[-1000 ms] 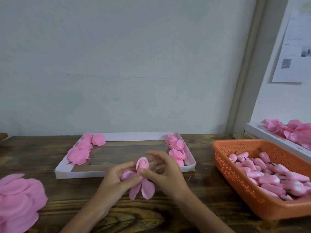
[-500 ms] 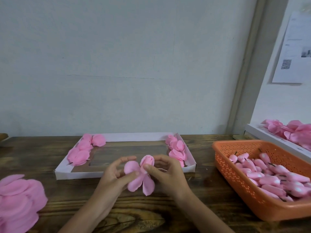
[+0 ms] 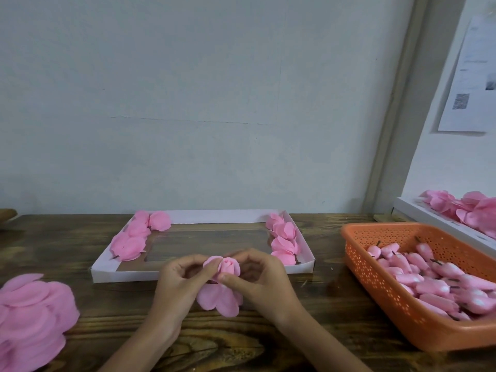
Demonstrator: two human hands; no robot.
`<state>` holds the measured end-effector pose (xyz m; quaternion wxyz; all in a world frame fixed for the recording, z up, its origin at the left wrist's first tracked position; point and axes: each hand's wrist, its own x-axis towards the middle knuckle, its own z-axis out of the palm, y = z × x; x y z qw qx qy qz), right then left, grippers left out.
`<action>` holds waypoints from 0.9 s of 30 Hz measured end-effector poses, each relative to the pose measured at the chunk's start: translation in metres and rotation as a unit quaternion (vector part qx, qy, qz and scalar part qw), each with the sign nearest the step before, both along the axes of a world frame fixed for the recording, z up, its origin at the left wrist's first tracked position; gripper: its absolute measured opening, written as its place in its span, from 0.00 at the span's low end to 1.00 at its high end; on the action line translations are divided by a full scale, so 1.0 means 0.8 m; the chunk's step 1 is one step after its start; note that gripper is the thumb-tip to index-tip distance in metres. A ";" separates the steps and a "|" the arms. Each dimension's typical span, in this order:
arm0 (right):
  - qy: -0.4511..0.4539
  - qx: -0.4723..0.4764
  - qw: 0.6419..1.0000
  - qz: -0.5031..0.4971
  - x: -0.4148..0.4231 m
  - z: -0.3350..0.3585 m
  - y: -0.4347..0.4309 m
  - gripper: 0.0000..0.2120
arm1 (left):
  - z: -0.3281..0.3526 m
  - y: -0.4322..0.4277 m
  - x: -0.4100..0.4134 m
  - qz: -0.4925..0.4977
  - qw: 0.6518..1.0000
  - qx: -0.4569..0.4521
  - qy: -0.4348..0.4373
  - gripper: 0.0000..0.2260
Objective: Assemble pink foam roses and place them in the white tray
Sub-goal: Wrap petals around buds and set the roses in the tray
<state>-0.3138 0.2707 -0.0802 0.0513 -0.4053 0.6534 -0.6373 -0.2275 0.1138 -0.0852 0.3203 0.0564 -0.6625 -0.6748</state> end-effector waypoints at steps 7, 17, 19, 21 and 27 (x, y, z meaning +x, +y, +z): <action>-0.031 -0.042 0.999 0.001 0.000 0.001 -0.001 0.16 | 0.005 0.000 0.004 -0.037 0.998 -0.046 0.017 0.08; -0.086 -0.084 0.993 0.019 -0.017 0.008 0.009 0.10 | 0.000 -0.011 0.002 -0.096 0.994 -0.033 -0.048 0.15; -0.093 -0.090 0.991 0.019 -0.021 0.009 0.011 0.07 | -0.003 -0.014 -0.002 -0.103 0.991 -0.020 -0.085 0.14; -0.094 -0.086 0.991 0.026 -0.023 0.011 0.013 0.05 | -0.008 -0.015 -0.007 -0.084 0.992 0.040 -0.083 0.13; -0.059 -0.044 0.996 0.044 -0.013 0.013 0.010 0.06 | -0.010 -0.013 -0.010 -0.057 0.991 0.107 -0.060 0.19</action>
